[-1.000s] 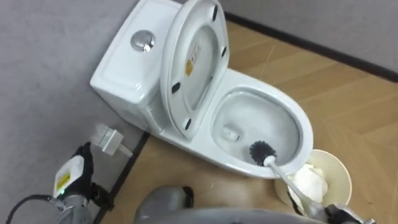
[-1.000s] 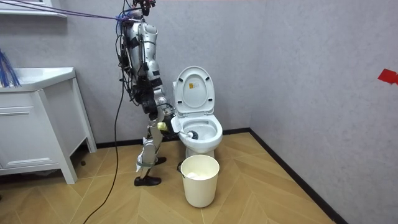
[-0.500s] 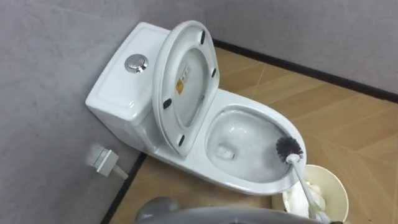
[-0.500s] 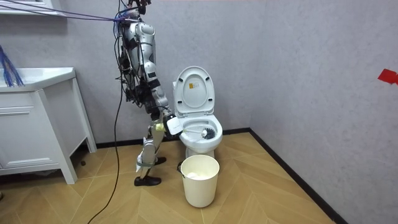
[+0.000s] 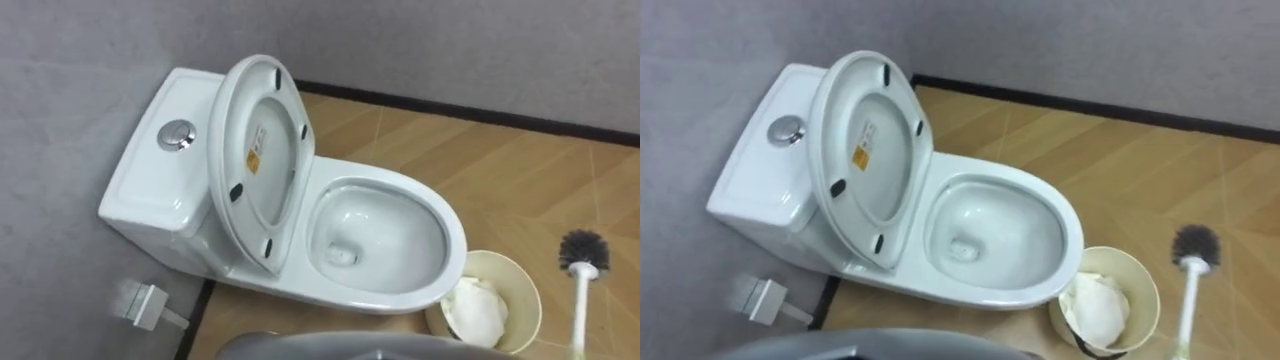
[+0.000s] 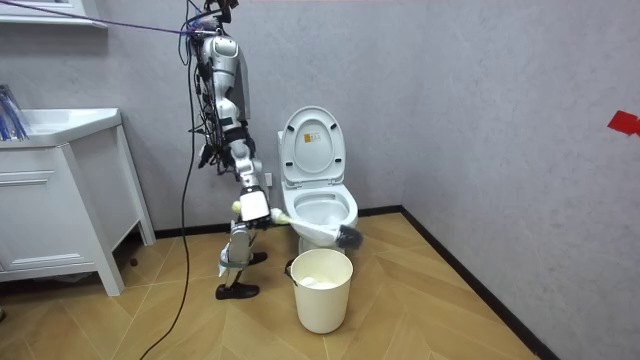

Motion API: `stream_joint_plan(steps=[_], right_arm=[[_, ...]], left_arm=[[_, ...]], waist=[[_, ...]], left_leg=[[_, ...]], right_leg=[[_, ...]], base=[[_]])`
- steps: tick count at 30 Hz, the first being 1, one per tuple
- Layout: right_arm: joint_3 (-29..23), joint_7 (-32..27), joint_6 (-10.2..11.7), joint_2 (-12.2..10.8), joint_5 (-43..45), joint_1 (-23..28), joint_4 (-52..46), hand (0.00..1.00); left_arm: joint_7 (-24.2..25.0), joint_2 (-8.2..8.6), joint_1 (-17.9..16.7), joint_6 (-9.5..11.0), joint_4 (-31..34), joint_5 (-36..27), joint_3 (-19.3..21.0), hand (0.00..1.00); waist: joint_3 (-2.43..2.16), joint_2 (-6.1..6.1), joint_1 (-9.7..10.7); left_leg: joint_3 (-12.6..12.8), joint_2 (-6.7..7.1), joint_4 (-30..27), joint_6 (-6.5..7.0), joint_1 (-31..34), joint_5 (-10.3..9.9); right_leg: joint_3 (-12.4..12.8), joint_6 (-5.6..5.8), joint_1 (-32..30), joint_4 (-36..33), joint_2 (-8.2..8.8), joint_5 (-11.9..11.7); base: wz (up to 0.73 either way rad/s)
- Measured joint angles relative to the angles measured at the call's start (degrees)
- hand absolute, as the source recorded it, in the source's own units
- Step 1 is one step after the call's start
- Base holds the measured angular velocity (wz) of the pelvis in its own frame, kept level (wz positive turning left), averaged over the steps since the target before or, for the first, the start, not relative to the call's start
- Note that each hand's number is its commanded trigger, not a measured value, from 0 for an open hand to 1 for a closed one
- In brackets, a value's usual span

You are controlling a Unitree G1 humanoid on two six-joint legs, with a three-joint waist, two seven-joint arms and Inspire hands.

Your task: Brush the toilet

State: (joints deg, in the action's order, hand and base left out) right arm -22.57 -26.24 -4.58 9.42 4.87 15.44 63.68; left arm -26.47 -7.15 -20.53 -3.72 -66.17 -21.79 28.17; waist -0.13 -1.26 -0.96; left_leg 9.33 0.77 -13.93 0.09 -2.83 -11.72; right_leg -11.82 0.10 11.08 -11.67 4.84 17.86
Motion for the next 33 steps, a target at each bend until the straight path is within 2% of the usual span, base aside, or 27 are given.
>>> stream_joint_plan(steps=[3,4,5,11,15,23,28,33], right_arm=[[-1.2,-1.0,-0.3,-0.1,-0.1,0.1,0.2,1.0],[-1.1,-1.1,-0.3,-0.1,-0.1,0.4,0.4,0.76],[-1.0,-1.1,-0.4,-0.2,0.0,0.1,0.4,0.0],[1.4,-0.9,-0.9,-0.7,0.6,0.5,0.7,0.0],[4.3,-0.4,-1.3,-0.8,5.9,0.0,0.6,0.0],[9.1,1.9,-1.3,-0.8,14.0,-1.7,1.1,0.0],[13.1,4.9,-1.4,-0.9,13.7,-2.6,1.3,0.0],[15.6,10.0,-2.4,-1.4,12.9,-2.4,1.1,0.0]], left_arm=[[1.5,-0.06,1.8,-0.4,-0.2,1.3,-0.1,0.0],[2.1,-0.1,2.2,-0.5,-0.1,1.5,-0.5,0.0],[3.2,-0.09,2.8,-0.6,0.3,2.5,-1.8,0.0],[8.7,-0.23,6.4,-2.1,2.1,15.4,-6.5,0.0],[9.9,-0.31,8.0,-2.2,2.4,25.1,-11.3,0.0],[11.0,-0.36,8.6,-2.2,2.3,32.1,-17.2,0.0],[12.3,-0.37,8.7,-2.3,2.4,34.4,-18.5,0.0],[15.0,-0.34,8.6,-3.5,3.4,41.2,-19.6,0.0]], waist=[[-0.02,0.03,1.3],[-0.02,0.13,1.5],[-0.02,0.18,1.9],[-0.07,0.37,2.7],[-0.18,0.11,2.9],[-0.04,-0.02,3.1],[-0.04,-0.19,2.8],[-0.05,-0.49,2.3]], left_leg=[[0.8,0.06,0.5,0.02,-0.6,-0.1],[1.0,0.01,0.5,0.01,-0.7,-0.2],[1.5,-0.04,0.5,-0.01,-0.8,-0.3],[1.7,-0.06,0.5,-0.01,-1.0,-0.5],[1.9,-0.06,0.7,-0.01,-1.3,-0.5],[2.9,-0.1,1.2,-0.01,-1.8,-0.5],[2.8,-0.22,1.2,-0.01,-1.6,-0.5],[2.0,-0.17,0.7,-0.01,-0.8,-0.5]], right_leg=[[0.9,0.02,0.0,0.0,-0.24,-0.1],[0.9,0.02,0.0,-0.1,-0.38,-0.1],[1.0,0.02,0.0,0.0,-0.4,-0.1],[2.1,0.09,-0.1,0.0,-0.49,-0.2],[2.3,0.09,-0.1,0.0,-0.51,-0.2],[3.8,0.21,-0.1,0.4,-0.61,-0.4],[3.7,0.14,-0.1,1.0,-0.73,-0.9],[3.7,0.14,-0.3,1.3,-0.81,-0.9]], base=[[-0.19],[-0.15],[-0.1],[-0.06],[-0.03],[-0.07],[-0.02],[0.07]])
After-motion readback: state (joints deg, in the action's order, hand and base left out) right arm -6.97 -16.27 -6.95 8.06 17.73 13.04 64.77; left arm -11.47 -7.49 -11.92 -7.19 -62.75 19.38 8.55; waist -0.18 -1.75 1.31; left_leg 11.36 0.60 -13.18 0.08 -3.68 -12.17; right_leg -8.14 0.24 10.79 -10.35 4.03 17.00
